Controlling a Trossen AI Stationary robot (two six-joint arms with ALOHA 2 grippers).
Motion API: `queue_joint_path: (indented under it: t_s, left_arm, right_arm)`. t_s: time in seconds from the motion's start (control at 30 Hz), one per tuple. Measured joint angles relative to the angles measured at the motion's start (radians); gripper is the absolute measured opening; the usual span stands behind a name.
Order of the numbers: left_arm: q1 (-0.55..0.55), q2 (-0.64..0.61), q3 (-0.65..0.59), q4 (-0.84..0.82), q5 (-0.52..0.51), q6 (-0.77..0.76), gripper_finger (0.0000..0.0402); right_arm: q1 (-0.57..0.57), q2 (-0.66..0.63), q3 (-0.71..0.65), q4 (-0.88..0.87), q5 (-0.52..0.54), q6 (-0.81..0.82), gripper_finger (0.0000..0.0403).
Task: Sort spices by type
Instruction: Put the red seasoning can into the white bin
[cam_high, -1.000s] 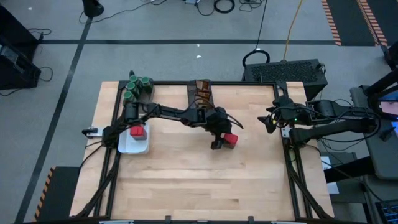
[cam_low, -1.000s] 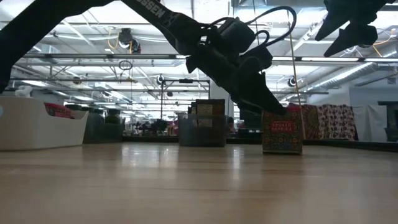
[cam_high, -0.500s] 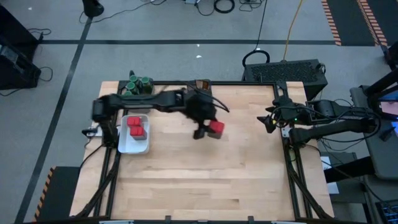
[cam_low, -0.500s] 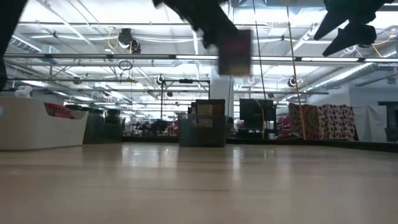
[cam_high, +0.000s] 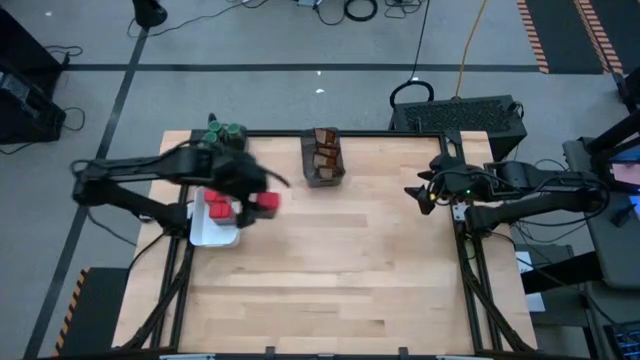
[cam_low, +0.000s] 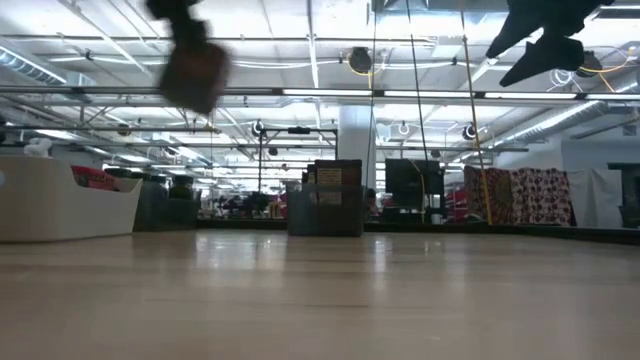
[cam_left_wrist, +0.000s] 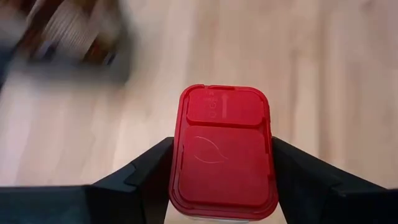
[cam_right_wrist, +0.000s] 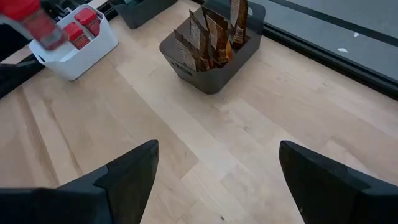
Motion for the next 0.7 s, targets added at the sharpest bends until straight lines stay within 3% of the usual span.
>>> queue_joint_path:
  t_s: [0.13, 0.3, 0.53, 0.7]
  left_arm:
    - [-0.03, -0.18, -0.104, -0.144, -0.096, -0.141, 0.0232]
    - [-0.056, -0.279, -0.165, -0.261, -0.137, -0.225, 0.0232]
    - [-0.082, -0.277, -0.262, -0.352, -0.079, -0.222, 0.0232]
    - [-0.084, -0.254, -0.345, -0.301, -0.025, -0.221, 0.0232]
  right_arm:
    - [0.0, 0.025, 0.0, 0.03, 0.0, -0.012, 0.0315]
    - [0.0, 0.05, 0.0, 0.066, 0.0, -0.012, 0.0315]
    - [0.0, 0.071, 0.0, 0.078, 0.0, -0.013, 0.0315]
    - [0.0, 0.084, 0.0, 0.077, 0.0, -0.034, 0.0315]
